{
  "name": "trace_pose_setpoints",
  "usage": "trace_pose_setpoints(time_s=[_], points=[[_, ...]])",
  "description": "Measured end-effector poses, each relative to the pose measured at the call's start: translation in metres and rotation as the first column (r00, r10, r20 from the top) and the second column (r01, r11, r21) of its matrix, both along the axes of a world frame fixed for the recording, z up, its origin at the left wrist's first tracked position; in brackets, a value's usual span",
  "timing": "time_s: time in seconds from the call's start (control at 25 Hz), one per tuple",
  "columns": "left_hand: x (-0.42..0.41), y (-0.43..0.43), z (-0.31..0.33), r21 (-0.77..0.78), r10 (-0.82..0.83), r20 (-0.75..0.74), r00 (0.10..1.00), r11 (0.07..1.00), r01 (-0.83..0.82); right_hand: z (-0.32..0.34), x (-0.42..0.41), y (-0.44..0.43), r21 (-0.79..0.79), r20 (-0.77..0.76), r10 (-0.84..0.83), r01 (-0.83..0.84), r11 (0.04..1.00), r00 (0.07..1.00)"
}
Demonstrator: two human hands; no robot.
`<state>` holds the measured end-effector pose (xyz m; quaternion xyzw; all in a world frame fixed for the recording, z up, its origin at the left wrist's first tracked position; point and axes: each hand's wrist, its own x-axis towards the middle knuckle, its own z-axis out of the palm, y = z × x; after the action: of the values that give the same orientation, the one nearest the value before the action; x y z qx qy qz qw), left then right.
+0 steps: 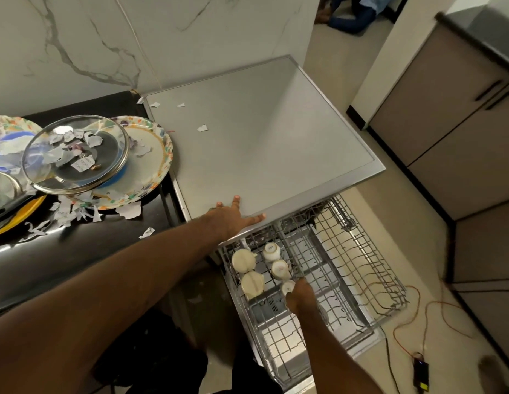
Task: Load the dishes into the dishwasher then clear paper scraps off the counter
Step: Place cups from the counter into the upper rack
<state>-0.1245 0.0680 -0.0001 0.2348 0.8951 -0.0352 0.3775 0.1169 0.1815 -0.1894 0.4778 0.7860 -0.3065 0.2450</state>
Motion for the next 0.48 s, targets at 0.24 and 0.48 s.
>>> trace_pose_setpoints(time_s=[0.24,0.48], points=[[0.006,-0.014,0.0,0.063,-0.157,-0.04,0.987,0.985,0.16,0.05,-0.011,-0.019,0.076,-0.218,-0.011,0.028,0.997,0.976],[-0.001,-0.071,0.009,0.039,-0.563,-0.149,0.813,0.818,0.574,0.121,-0.078,-0.05,0.317,-0.398,0.329,-0.209,0.925,0.856]])
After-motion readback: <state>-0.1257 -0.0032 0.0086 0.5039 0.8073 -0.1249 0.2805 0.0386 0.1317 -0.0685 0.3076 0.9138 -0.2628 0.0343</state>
